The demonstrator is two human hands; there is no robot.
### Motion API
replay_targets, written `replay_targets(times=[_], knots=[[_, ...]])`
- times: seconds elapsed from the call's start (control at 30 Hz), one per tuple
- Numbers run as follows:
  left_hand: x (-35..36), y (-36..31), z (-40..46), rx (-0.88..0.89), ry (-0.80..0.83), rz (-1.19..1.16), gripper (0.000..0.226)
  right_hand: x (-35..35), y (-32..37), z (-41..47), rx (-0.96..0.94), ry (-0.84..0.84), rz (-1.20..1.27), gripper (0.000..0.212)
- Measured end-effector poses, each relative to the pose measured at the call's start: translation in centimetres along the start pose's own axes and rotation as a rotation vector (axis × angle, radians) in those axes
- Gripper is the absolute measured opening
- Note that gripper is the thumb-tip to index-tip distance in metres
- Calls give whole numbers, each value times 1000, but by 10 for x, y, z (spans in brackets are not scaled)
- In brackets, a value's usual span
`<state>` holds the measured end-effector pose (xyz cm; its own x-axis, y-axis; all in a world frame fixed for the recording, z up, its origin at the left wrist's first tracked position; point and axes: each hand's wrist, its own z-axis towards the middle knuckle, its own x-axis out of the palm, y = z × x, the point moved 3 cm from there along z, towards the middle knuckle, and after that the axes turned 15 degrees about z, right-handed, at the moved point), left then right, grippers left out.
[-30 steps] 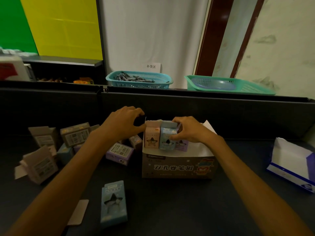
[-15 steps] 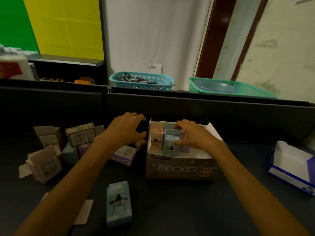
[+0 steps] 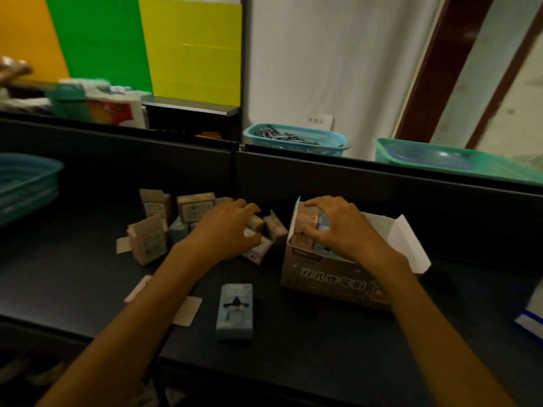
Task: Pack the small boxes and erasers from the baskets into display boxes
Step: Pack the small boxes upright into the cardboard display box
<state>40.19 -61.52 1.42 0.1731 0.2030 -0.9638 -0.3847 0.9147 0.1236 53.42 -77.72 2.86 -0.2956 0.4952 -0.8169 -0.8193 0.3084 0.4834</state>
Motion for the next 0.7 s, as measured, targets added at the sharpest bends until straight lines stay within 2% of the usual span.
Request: replay_targets(times=[0.37,0.5,0.7], knots=[[-13,77,-44,-164,-79,47,61,42,68,24,-142,1,26,51],[-8,105,-40,-114,-114,51,64,70,80,35,-88,30,28,51],[4,134,-16,-2,-78,35,74,112,83,40,41,78,-13,55]])
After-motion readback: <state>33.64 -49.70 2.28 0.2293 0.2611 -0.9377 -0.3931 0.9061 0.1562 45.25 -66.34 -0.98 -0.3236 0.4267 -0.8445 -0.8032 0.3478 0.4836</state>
